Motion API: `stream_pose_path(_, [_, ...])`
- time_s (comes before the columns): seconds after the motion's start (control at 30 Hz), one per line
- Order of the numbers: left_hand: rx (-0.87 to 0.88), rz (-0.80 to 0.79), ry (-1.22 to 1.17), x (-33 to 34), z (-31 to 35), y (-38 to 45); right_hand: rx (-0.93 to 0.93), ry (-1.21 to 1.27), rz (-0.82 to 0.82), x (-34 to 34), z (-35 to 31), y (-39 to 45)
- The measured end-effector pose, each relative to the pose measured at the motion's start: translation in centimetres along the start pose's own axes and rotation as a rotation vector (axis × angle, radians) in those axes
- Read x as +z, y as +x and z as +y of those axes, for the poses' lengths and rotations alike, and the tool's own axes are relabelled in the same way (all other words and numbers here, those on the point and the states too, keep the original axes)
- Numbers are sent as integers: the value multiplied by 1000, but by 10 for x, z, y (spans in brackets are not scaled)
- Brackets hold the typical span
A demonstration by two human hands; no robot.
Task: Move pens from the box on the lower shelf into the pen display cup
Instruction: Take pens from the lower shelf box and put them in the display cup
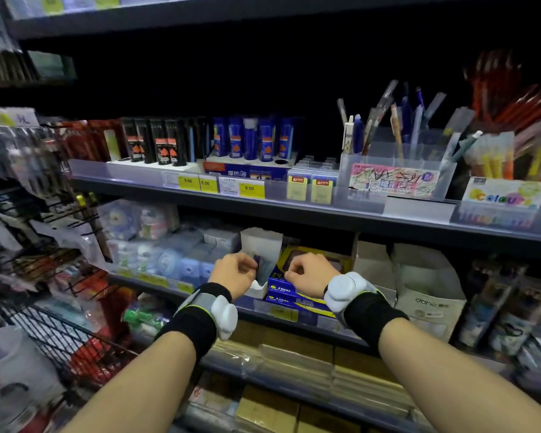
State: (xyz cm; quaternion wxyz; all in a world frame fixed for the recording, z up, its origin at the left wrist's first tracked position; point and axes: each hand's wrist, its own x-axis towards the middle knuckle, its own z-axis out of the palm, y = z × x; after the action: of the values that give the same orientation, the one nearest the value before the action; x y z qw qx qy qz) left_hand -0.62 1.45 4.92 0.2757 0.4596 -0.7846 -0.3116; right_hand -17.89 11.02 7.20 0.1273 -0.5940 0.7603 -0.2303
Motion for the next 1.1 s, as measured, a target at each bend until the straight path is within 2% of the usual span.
stream_pose_path(0.23, [-63, 48, 34, 15, -24, 17, 185, 49, 9, 20, 16, 27])
stream_pose_path(0.43, [-58, 9, 228, 26, -27, 38, 341, -15, -138, 31, 36, 37])
stream_pose_path(0.83, [-286, -61, 541, 66, -18, 55, 375, -49, -247, 29, 46, 46])
stream_pose_path(0.93, [-318, -103, 572, 69, -15, 57, 383, -42, -269, 29, 47, 49])
stream_pose_path(1.1, [-352, -156, 518, 67, -8, 61, 365, 9, -210, 34, 51, 51])
